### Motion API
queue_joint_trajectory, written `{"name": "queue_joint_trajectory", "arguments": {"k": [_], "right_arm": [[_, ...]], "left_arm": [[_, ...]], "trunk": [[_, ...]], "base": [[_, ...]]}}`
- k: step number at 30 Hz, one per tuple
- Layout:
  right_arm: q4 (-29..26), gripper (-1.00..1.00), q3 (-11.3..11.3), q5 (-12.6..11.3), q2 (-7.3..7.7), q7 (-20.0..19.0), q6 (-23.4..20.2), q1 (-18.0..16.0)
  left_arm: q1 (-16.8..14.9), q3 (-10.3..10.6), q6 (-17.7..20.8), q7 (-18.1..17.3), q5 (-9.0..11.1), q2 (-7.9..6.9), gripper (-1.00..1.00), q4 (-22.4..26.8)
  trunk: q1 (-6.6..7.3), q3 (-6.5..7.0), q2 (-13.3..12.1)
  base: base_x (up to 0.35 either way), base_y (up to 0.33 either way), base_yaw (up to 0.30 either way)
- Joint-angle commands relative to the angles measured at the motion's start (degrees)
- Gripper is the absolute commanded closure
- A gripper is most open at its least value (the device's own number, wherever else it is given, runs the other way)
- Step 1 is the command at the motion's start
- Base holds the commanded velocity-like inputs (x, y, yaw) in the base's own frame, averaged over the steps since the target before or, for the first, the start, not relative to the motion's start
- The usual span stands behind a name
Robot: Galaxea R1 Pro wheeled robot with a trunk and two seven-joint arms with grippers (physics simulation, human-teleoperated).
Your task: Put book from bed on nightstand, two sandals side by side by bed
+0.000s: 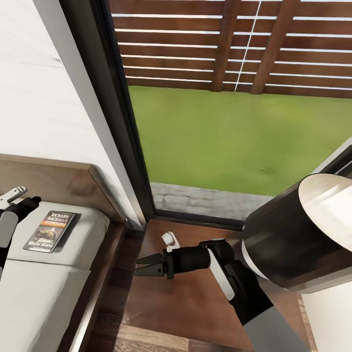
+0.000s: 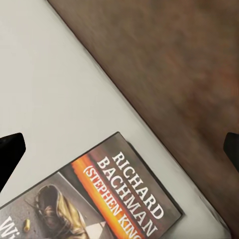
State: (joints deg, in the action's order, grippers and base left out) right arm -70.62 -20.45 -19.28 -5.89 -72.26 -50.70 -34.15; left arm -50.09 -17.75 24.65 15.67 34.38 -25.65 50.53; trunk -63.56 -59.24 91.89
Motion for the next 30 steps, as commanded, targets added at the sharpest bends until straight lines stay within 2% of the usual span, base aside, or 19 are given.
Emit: {"name": "queue_joint_trajectory", "arguments": {"k": [1, 4, 17, 26, 30], "right_arm": [[0.02, -1.00, -0.03, -0.23, 0.00, 0.01, -0.37, -0.04], [0.03, -1.00, -0.03, -0.23, 0.00, 0.01, -0.37, -0.04], [0.04, -1.00, -0.03, -0.23, 0.00, 0.01, -0.37, -0.04], [0.04, -1.00, -0.03, -0.23, 0.00, 0.01, -0.37, -0.04], [0.04, -1.00, -0.03, -0.23, 0.00, 0.01, -0.37, -0.04]], "left_arm": [[-0.01, 0.00, 0.22, 0.41, 0.60, -0.02, -1.00, 0.10], [-0.01, 0.00, 0.22, 0.41, 0.60, -0.02, -1.00, 0.10], [-0.01, 0.00, 0.22, 0.41, 0.61, -0.02, -1.00, 0.10], [-0.01, 0.07, 0.22, 0.41, 0.60, -0.02, -1.00, 0.10], [-0.01, 0.09, 0.22, 0.41, 0.60, -0.02, -1.00, 0.10]], "trunk": [[0.00, -0.04, 0.02], [0.00, -0.04, 0.02], [-2.85, -2.37, 5.23], [-2.85, -2.37, 5.23], [-3.73, -3.09, 6.84]], "base": [[0.000, 0.000, 0.000], [0.000, 0.000, 0.000], [0.000, 0.000, 0.000], [0.000, 0.000, 0.000], [0.000, 0.000, 0.000]]}}
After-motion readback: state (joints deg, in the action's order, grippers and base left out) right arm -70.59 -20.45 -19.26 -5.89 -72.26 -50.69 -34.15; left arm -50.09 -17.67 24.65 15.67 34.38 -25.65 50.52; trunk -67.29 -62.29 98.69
